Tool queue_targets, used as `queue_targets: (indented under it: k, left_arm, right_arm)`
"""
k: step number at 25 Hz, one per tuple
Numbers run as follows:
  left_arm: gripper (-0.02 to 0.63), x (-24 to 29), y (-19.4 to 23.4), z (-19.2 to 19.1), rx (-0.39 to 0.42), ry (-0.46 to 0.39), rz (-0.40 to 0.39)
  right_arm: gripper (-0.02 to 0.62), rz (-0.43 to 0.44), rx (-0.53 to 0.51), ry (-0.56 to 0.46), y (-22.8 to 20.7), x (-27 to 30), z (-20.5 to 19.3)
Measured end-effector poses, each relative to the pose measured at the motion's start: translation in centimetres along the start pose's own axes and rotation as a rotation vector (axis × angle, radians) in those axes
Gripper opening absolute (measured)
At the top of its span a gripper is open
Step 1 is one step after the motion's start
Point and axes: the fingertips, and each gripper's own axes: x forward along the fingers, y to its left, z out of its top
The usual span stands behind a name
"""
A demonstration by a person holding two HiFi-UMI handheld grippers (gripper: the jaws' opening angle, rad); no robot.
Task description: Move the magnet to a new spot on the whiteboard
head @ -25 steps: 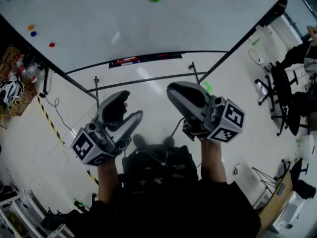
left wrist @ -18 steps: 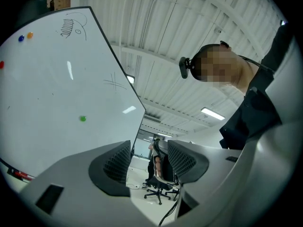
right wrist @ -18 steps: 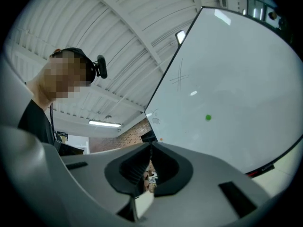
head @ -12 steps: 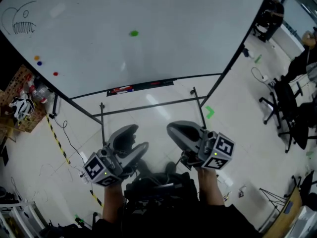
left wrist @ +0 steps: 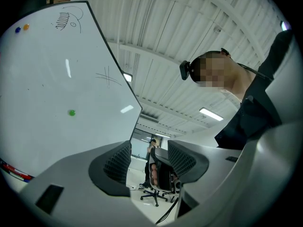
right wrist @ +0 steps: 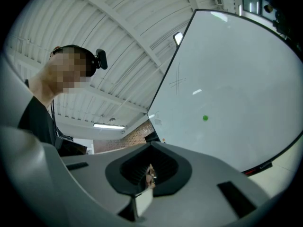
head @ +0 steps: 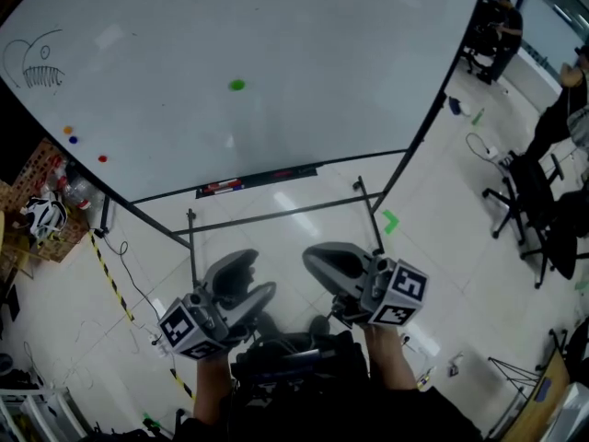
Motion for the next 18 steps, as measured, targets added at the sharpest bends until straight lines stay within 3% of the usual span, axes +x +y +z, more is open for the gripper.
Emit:
queue_targets:
  k: [18]
  left_arm:
    - [0.239, 0.2, 3.3, 2.0, 0.02, -0.02, -0.007]
  right_arm:
    - [0.018, 0.036, -0.027, 0.012, -1.4, 3.6, 0.7]
